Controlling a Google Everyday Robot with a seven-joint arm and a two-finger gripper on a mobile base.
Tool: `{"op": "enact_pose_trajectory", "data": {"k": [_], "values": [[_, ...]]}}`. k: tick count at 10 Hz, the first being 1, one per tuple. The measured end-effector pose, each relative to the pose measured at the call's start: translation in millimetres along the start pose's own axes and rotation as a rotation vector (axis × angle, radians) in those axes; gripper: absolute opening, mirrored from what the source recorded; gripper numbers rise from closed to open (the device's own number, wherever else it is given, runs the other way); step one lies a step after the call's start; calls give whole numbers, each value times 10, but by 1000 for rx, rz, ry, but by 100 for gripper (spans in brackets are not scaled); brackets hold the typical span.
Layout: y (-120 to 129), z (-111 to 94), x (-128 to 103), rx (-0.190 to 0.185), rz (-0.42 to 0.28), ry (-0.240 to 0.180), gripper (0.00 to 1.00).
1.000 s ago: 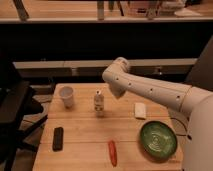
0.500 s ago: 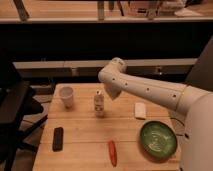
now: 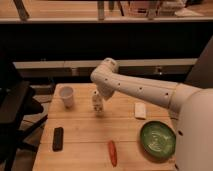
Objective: Knock the bottle over
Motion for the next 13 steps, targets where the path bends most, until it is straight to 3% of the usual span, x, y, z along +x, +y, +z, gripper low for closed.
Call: {"op": "enact_pose_trajectory", "data": {"k": [13], "values": [[-304, -21, -372, 45, -120, -36, 0]]}}
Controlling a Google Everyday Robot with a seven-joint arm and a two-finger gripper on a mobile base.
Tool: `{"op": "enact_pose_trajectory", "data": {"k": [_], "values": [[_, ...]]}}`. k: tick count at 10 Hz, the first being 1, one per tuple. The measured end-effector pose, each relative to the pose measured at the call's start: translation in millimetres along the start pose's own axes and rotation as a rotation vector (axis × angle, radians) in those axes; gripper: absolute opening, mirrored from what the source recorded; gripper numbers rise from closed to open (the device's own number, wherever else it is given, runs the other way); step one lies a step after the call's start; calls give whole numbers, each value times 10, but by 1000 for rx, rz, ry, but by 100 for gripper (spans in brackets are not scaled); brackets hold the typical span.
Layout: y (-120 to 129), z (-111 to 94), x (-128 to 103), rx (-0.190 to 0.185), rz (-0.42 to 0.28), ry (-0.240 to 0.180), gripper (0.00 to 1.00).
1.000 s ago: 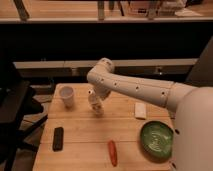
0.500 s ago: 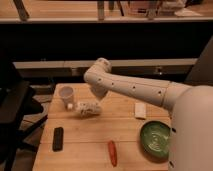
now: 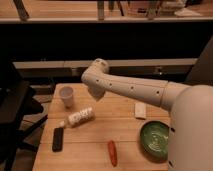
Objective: Knock the bottle over
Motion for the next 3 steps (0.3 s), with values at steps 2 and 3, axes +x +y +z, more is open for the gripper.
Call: {"op": "enact_pose_trajectory", "data": {"k": [2, 3], "values": [[-29, 0, -40, 3, -16, -5, 0], [-54, -4, -72, 4, -26, -8, 0]]}}
